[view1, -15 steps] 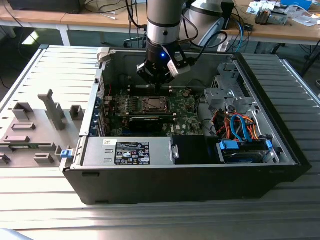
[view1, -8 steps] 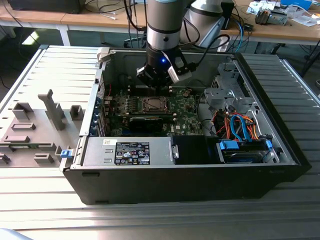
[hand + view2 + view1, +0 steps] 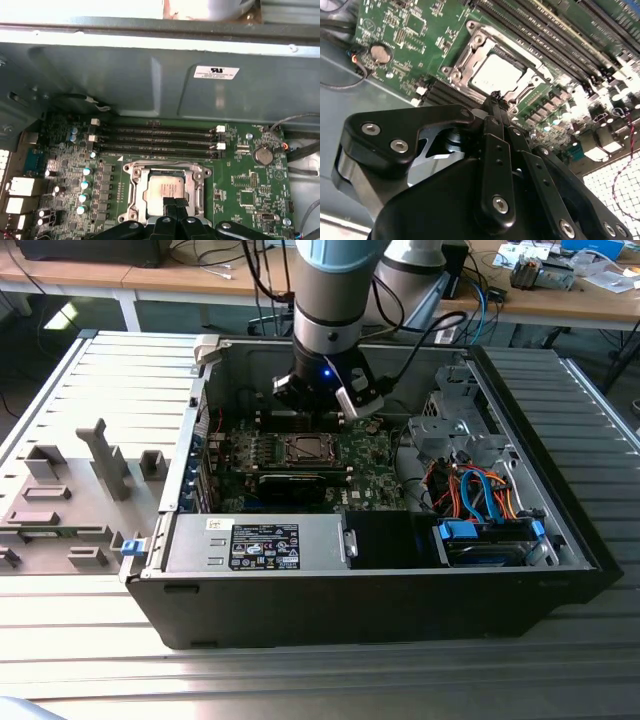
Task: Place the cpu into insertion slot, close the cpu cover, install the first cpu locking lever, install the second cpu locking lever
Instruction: 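Install the second cpu locking lever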
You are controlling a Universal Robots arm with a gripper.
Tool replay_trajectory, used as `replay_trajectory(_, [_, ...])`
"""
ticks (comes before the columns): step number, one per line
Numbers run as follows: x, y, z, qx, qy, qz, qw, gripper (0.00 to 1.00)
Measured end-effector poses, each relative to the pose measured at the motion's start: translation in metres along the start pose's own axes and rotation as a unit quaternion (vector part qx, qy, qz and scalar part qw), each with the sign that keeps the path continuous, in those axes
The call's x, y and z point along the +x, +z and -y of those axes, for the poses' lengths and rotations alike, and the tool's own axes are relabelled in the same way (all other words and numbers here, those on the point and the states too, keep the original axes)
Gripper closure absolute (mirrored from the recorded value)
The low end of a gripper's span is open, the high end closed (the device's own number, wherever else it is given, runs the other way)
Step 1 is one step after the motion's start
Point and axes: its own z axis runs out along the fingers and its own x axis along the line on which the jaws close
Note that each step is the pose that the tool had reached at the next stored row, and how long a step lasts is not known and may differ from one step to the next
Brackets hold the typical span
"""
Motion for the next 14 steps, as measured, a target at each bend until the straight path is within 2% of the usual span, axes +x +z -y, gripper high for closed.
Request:
replay_trajectory(1, [0.0001, -0.0004, 0.0012, -0.0052, 0.0, 0.0003, 0.99999, 0.89])
replay_trajectory(4, [0.0003, -0.0016, 0.0055, -0.0241, 0.0, 0.0016, 0.99971, 0.89])
replay_trajectory(5, [0.0004, -0.0019, 0.0065, -0.0286, 0.0, 0.0019, 0.99959, 0.89])
replay_trajectory(6, [0.0005, -0.0022, 0.0078, -0.0356, 0.0, 0.0023, 0.99936, 0.89])
replay_trajectory(8, [0.0006, -0.0029, 0.01, -0.0458, 0.0, 0.0029, 0.99895, 0.89])
replay_trajectory(11, [0.0008, -0.0032, 0.012, -0.0483, 0.0, 0.0032, 0.99883, 0.89])
replay_trajectory(14, [0.0009, -0.0024, 0.0129, -0.0484, 0.0, 0.0031, 0.99882, 0.89])
